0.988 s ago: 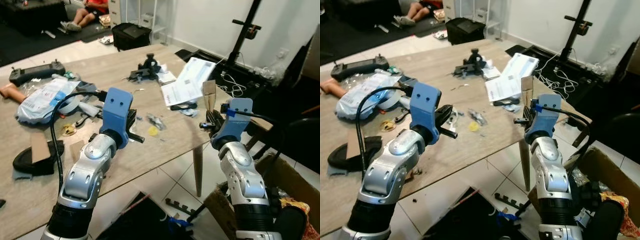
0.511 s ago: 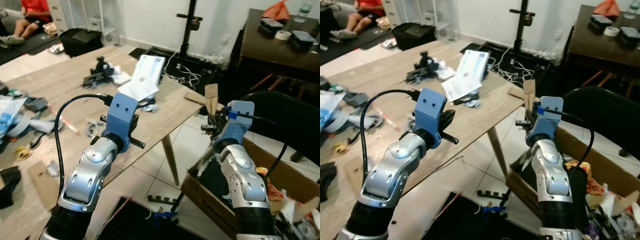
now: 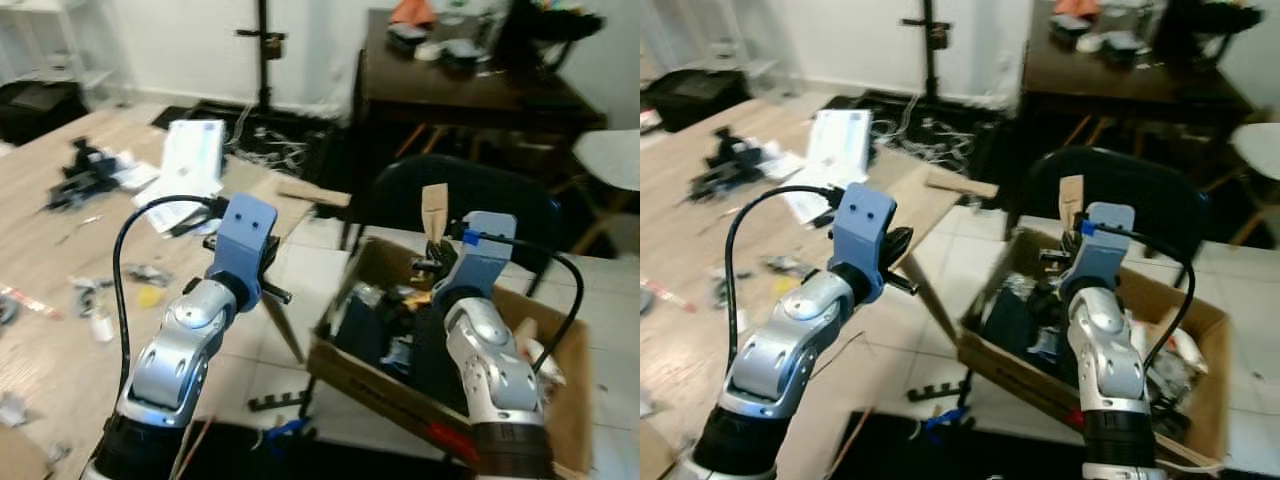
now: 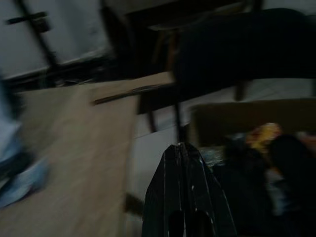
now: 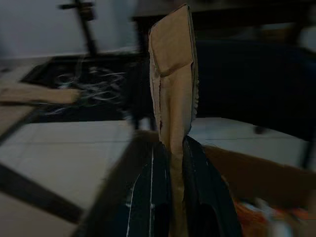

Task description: Picking trash to rubbish bin

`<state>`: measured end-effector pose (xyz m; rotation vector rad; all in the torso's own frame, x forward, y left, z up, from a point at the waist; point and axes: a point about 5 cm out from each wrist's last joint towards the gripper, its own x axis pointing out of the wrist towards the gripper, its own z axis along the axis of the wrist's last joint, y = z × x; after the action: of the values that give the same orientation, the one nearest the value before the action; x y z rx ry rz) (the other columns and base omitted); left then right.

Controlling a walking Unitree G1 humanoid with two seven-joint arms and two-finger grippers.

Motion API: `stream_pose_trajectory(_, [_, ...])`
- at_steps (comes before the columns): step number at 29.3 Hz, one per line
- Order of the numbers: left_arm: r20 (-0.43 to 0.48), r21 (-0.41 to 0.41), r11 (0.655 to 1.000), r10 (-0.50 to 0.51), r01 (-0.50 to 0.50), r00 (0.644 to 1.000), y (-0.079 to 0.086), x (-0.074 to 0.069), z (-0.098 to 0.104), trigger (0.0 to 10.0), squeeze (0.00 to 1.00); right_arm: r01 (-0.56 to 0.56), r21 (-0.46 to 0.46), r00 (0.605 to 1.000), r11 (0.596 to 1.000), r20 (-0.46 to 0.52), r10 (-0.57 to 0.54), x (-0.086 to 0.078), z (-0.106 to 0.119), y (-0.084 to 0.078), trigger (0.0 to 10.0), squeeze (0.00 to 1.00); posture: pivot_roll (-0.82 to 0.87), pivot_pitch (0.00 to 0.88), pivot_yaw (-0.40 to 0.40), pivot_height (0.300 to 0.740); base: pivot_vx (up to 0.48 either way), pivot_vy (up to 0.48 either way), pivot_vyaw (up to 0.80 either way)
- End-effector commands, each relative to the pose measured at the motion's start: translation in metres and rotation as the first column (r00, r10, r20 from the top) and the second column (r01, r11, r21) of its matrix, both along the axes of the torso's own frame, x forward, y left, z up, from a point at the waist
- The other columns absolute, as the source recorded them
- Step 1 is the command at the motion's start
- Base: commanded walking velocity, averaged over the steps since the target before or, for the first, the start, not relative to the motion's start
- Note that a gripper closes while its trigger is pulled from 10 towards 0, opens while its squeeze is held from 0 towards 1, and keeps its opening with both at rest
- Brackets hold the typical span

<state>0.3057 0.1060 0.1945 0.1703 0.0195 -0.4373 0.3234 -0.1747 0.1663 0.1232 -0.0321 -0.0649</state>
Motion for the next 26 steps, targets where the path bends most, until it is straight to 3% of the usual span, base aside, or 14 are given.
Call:
stream_pose_trajectory(1, [-0.02,-0.013,1.0,0.008,-0.008,1.0,0.0,0.0,-0.004,10.0,0.0,0.009,0.005,0.999,1.0,-0.035,-0.009,-0.003,-0.007,0.0,10.0,0.0,0.17,0.099,0.005,0.74,0.0,0.0,-0.8])
stream_pose_trajectory(11, [-0.02,-0.031,0.999,0.02,-0.021,1.0,0.001,0.002,-0.002,10.0,0.0,-0.007,0.026,0.997,1.0,-0.073,0.009,-0.006,-0.013,0.0,10.0,0.0,0.17,0.091,0.009,0.74,0.0,0.0,-0.8])
stream_pose_trajectory(26, [-0.039,-0.065,0.997,0.038,-0.04,0.999,0.001,0.004,-0.002,10.0,0.0,-0.059,0.034,0.993,0.998,-0.104,0.062,-0.008,-0.019,0.008,10.0,0.0,0.17,0.087,0.01,0.74,0.0,0.0,0.0])
